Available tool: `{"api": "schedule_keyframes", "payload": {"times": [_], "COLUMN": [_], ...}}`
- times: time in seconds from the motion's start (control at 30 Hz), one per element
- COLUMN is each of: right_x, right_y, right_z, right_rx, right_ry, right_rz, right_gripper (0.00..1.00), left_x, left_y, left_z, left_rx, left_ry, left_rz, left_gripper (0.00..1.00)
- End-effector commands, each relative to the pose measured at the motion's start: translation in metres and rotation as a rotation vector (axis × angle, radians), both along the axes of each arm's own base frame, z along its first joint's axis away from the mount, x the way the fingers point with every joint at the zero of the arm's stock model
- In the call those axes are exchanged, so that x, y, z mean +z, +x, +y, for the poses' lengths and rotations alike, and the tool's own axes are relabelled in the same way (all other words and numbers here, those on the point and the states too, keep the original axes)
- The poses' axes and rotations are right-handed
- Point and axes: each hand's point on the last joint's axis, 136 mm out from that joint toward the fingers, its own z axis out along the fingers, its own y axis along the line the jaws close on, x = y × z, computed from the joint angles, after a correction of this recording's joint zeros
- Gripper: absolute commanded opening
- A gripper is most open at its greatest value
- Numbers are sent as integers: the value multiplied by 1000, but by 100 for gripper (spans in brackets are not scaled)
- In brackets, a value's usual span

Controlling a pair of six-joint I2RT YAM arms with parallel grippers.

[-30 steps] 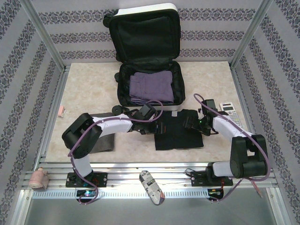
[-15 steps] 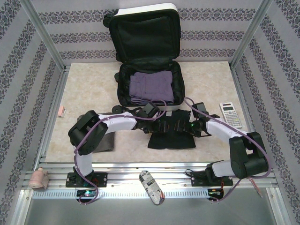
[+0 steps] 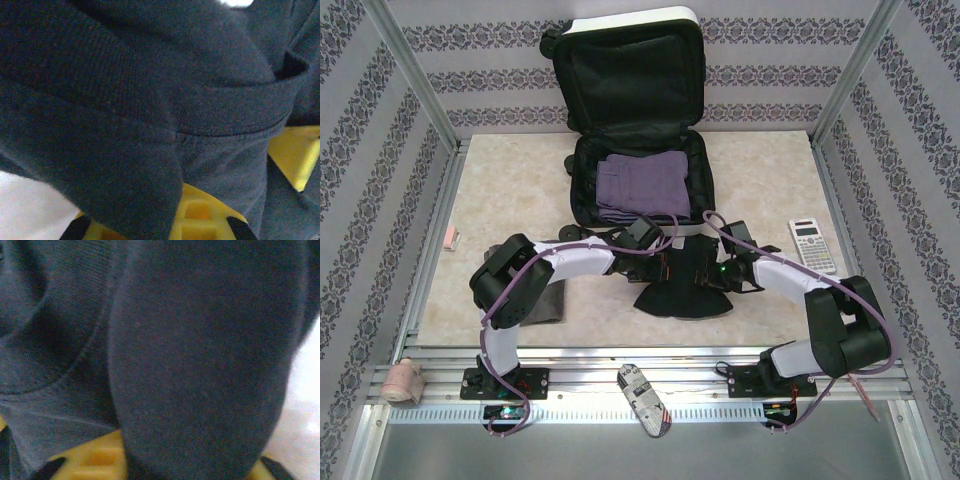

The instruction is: Pack the luggage

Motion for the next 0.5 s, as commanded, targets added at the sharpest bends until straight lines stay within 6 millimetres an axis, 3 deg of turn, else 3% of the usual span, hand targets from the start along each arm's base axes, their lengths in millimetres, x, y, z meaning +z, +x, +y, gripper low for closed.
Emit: {"api": "schedule_keyframes", "payload": {"times": [0.0, 0.07, 0.23, 0.33, 0.47], "right_x": [6, 12, 37, 59, 102], "right_y": [-4, -3, -1, 1, 8], "right_z": [7, 7, 11, 14, 26], "right_rx": [28, 29, 50, 59, 65], "right_ry": [15, 18, 43, 64, 150], "right_rz": [6, -10, -58, -97, -176], "right_gripper": [7, 0, 0, 0, 0], "left_x": [10, 15, 42, 65, 109], "left_y": [1, 1, 1, 2, 6], "left_z": [-7, -6, -2, -1, -4], "left_rx": [-22, -23, -36, -40, -57], "left_ry": [-4, 5, 11, 8, -18], "left_rz": [-15, -16, -49, -72, -124], "left_gripper": [0, 0, 0, 0, 0]}}
